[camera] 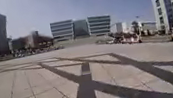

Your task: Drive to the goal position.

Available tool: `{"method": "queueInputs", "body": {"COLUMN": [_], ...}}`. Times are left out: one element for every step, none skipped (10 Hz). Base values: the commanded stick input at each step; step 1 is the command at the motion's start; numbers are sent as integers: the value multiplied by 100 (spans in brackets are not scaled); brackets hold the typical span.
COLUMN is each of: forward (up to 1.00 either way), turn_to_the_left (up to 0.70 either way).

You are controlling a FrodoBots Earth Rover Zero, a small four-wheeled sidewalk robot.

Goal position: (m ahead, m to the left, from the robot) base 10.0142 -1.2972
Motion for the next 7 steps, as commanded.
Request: {"method": "queueInputs", "body": {"forward": [100,100,100,100,100,100,100], "turn_to_the_left": [0,0,0,0,0,0,0]}}
